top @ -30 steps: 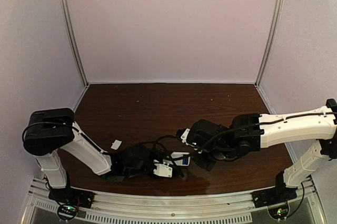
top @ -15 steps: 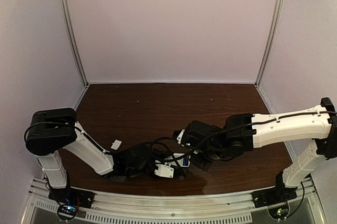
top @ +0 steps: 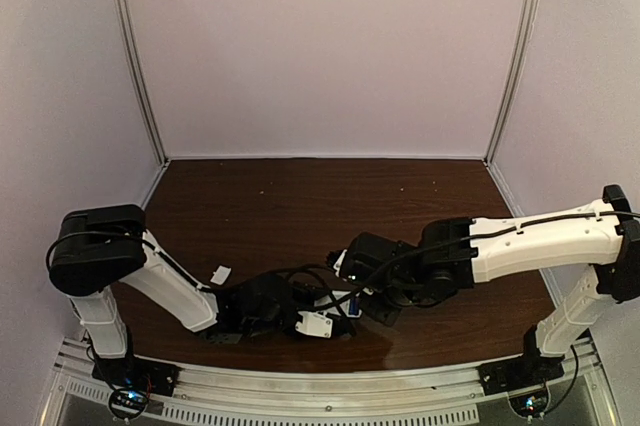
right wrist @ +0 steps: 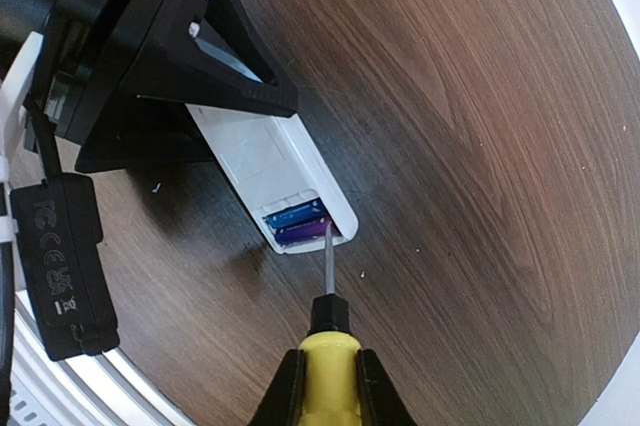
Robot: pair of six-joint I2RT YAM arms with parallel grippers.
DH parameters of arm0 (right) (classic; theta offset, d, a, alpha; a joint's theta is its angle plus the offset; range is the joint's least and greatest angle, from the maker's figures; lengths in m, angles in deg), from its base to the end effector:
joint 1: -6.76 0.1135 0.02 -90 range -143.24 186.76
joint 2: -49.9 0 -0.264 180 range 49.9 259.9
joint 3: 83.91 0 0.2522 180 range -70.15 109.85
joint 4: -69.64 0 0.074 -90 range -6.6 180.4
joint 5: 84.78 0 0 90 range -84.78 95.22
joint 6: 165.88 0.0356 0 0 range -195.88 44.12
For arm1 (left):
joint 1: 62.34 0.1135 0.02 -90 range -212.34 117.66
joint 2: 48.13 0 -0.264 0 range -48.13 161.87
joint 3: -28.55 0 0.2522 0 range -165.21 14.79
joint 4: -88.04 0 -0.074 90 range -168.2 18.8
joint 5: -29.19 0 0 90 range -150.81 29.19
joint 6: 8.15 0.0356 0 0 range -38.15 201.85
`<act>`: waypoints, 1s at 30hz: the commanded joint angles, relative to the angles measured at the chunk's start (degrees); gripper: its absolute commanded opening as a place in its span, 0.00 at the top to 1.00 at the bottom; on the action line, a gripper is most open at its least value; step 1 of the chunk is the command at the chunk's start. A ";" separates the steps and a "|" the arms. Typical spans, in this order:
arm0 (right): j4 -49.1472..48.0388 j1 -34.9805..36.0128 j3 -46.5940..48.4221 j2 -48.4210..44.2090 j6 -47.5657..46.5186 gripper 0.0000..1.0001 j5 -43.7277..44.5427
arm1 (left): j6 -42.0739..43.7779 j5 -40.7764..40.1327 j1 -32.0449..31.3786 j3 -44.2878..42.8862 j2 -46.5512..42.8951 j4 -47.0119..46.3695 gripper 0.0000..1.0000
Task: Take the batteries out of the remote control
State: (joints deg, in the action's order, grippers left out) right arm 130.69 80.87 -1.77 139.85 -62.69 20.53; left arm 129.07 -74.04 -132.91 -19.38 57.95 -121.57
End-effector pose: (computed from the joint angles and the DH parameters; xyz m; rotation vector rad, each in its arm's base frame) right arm 0.0936 0.2943 0.2422 -1.3064 2.3545 0.0849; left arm 0.1147 -0.3006 0.1010 1.6820 1.1799 -0.0138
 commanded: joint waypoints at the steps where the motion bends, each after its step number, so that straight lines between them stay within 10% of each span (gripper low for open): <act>1: 1.41 -0.28 1.75 1.47 -0.93 1.00 1.69 | -0.82 0.73 -0.22 -1.33 0.84 -0.01 1.00; 30: 4.57 -0.31 4.27 4.26 -1.22 1.00 3.79 | -0.90 -0.12 -0.27 -1.95 1.92 0.66 1.00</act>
State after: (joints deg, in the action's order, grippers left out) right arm 133.18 80.87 0.98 143.06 -63.72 22.08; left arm 128.70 -74.11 -132.91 -20.39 58.52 -120.96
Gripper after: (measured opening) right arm 0.150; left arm 0.566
